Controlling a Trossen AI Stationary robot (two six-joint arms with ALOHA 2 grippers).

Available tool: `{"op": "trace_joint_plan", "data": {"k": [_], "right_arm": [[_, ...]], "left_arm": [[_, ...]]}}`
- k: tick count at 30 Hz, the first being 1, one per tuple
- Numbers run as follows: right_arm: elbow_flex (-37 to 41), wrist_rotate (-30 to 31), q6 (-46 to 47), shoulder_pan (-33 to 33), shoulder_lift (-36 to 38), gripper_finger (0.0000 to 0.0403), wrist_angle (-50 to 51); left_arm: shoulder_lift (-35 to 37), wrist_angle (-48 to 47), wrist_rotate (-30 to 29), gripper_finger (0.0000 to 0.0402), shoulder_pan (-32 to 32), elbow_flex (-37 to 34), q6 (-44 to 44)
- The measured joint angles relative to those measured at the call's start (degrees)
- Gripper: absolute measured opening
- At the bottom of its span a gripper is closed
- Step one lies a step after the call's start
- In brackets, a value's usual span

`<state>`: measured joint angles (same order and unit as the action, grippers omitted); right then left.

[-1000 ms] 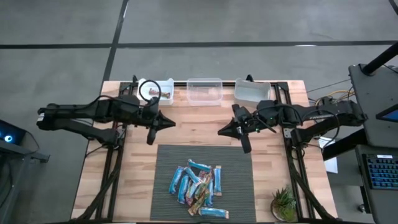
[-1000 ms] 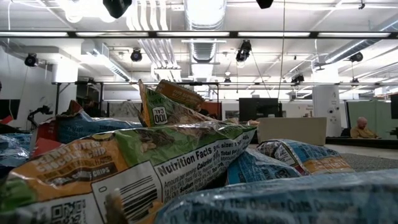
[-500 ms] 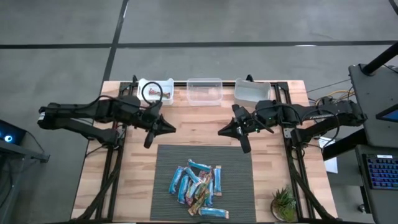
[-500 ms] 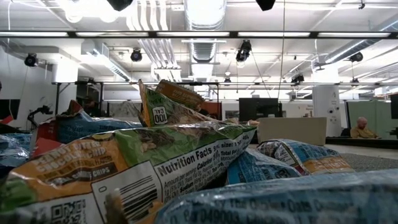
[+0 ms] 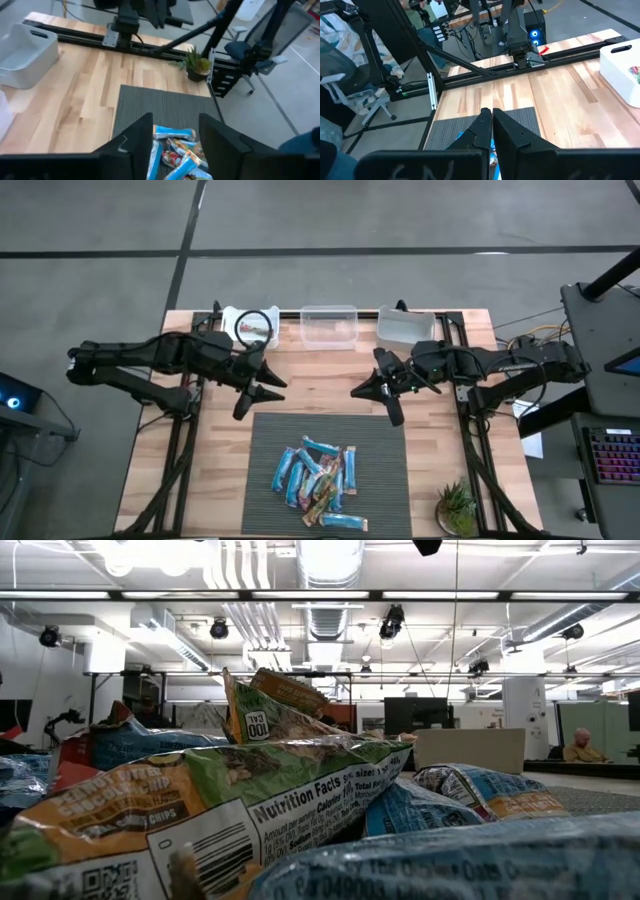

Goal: Pick and place Granola Bars by type
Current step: Put the blue granola bar into the transparent bin

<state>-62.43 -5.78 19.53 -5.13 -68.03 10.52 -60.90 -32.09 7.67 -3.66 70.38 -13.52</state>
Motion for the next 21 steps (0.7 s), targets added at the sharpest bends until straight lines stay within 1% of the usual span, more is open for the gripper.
{"op": "trace_joint_plan", "data": {"k": [3,6,8,11,13,15,21], "right_arm": [[0.0,0.0,0.0,0.0,0.0,0.0008,0.0],[0.0,0.0,0.0,0.0,0.0,0.0008,0.0],[0.0,0.0,0.0,0.0,0.0,0.0008,0.0],[0.0,0.0,0.0,0.0,0.0,0.0008,0.0],[0.0,0.0,0.0,0.0,0.0,0.0008,0.0],[0.0,0.0,0.0,0.0,0.0,0.0008,0.0],[0.0,0.0,-0.2,0.0,0.0,0.0008,0.1]], "left_arm": [[-0.9,-0.5,0.3,0.0153,-0.6,0.2,-0.6],[-1.6,-1.2,0.7,0.0154,-0.8,0.2,-3.8],[-2.1,-2.2,2.4,0.0154,-0.8,0.2,-6.1],[-2.8,-3.3,6.6,0.0154,-1.0,0.2,-9.4],[-3.1,-3.9,9.2,0.0154,-1.4,0.2,-13.1],[-3.4,-4.8,10.6,0.0154,-2.2,0.2,-17.1],[-3.4,-7.1,11.0,0.0154,-5.6,0.2,-29.9]]}}
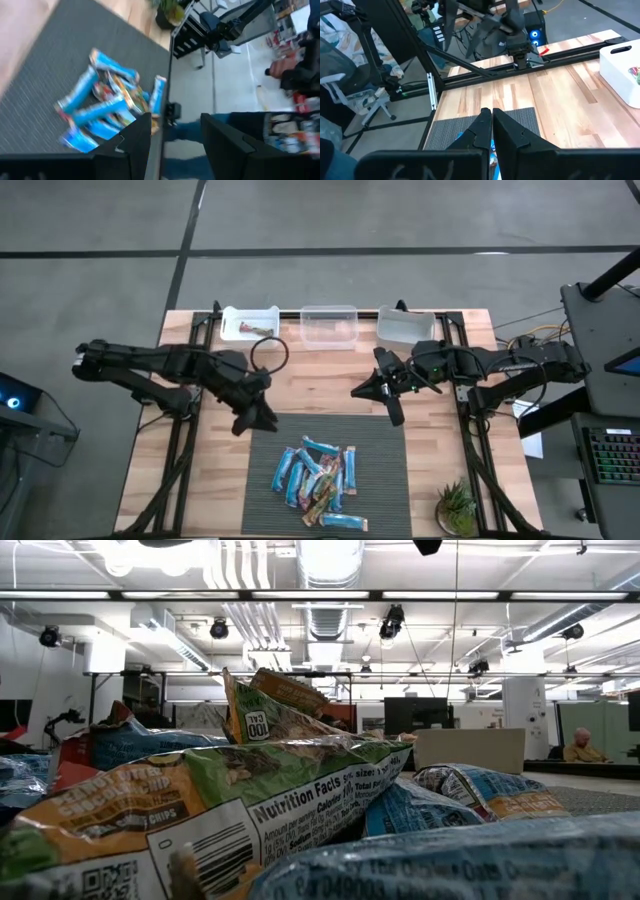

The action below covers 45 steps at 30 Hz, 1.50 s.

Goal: Pick and place Granola Bars by type
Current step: Put the blue granola bar into the transparent bin

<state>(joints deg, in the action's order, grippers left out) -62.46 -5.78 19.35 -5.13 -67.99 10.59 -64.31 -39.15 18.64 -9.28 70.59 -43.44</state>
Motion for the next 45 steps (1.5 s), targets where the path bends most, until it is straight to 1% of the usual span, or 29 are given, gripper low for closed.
{"op": "trace_joint_plan", "data": {"k": [5,7,16,22,27,30,35,39,45], "right_arm": [[0.0,0.0,0.0,0.0,0.0,0.0008,1.4],[0.0,0.0,0.0,0.0,0.0,0.0008,2.3],[0.0,1.5,-0.8,0.1,0.0,0.0008,4.3],[0.0,1.5,-1.5,0.1,0.0,0.0008,4.3],[0.0,1.5,-1.7,0.1,0.0,0.0008,4.4],[0.0,1.5,-1.8,0.1,0.0,0.0008,4.4],[0.0,1.5,-1.8,0.1,0.0,0.0008,4.4],[0.0,1.5,-1.8,0.1,0.0,0.0008,4.4],[0.0,1.5,-1.8,0.1,0.0,0.0008,4.2]], "left_arm": [[0.0,-0.6,0.0,0.0154,-3.1,0.0,-13.5],[-0.2,-0.5,-0.1,0.0154,-4.1,0.0,-17.4],[-3.8,-0.5,-0.2,0.0154,-8.8,0.0,-23.2],[-6.9,-1.2,-0.3,0.0153,-9.7,1.8,-26.2],[-10.2,-5.5,-0.8,0.0153,-10.3,6.8,-24.8],[-12.4,-10.7,-1.5,0.0153,-10.5,10.9,-23.3],[-15.8,-17.3,-3.7,0.0153,-10.6,16.8,-18.4],[-17.5,-17.4,-4.0,0.0153,-10.7,18.4,-12.8],[-18.8,-17.5,-4.0,0.0153,-11.6,18.3,-1.1]]}}
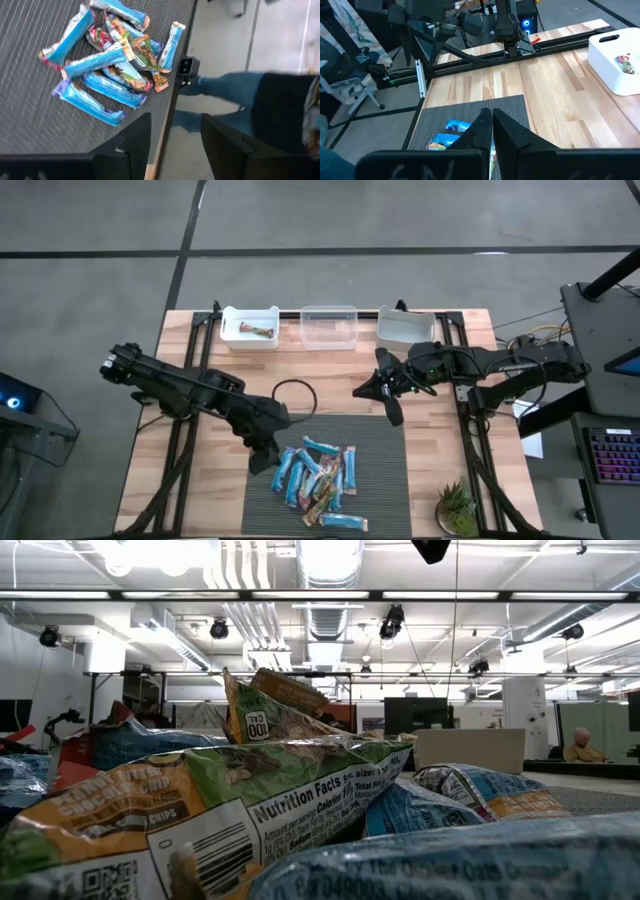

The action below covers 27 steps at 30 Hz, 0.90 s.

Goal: Pick and place Granola Bars by type
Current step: Put the blue granola bar into the transparent bin

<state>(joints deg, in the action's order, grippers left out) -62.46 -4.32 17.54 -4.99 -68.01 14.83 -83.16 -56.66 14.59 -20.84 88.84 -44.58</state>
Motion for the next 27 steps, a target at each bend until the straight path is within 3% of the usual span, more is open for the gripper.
{"op": "trace_joint_plan", "data": {"k": [12,27], "right_arm": [[0.0,0.0,0.0,0.0,0.0,0.0008,0.0],[0.0,2.7,0.0,0.0,0.0,0.0008,-0.1]], "left_arm": [[-1.9,0.0,0.1,0.0153,-1.0,-0.1,27.8],[-2.4,-3.9,-3.8,0.0153,-1.1,-0.2,46.4]]}}
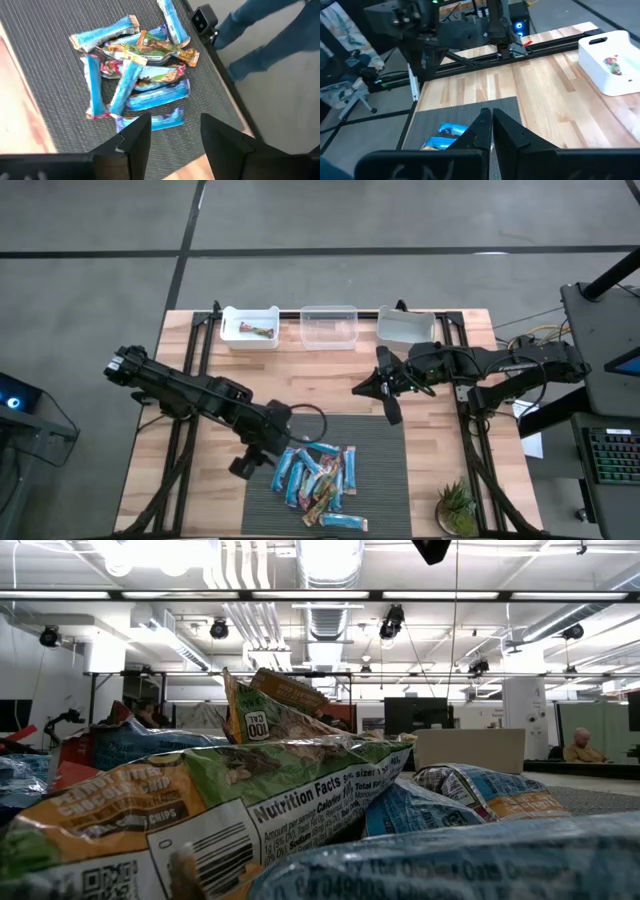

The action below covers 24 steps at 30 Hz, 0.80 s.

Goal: Pick and place Granola Bars by type
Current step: Put the blue granola bar into the transparent bin

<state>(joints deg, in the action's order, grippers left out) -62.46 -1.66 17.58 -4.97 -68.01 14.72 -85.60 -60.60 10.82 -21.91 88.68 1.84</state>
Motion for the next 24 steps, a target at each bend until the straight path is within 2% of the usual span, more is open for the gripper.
{"op": "trace_joint_plan", "data": {"k": [3,9,13,24], "right_arm": [[0.0,0.4,0.2,0.0,0.0,0.0008,0.0],[0.0,0.4,2.2,0.0,0.0,0.0008,0.0],[0.0,0.4,2.9,0.0,0.0,0.0008,0.0],[0.0,0.6,8.8,0.0,0.0,0.0008,0.0]], "left_arm": [[0.0,-0.1,-1.3,0.0153,0.0,0.0,6.0],[0.0,-1.4,-8.3,0.0153,0.0,-0.9,20.3],[0.0,-1.2,-9.1,0.0153,0.0,-2.0,28.5],[0.0,8.3,-9.4,0.0153,0.1,-6.7,28.3]]}}
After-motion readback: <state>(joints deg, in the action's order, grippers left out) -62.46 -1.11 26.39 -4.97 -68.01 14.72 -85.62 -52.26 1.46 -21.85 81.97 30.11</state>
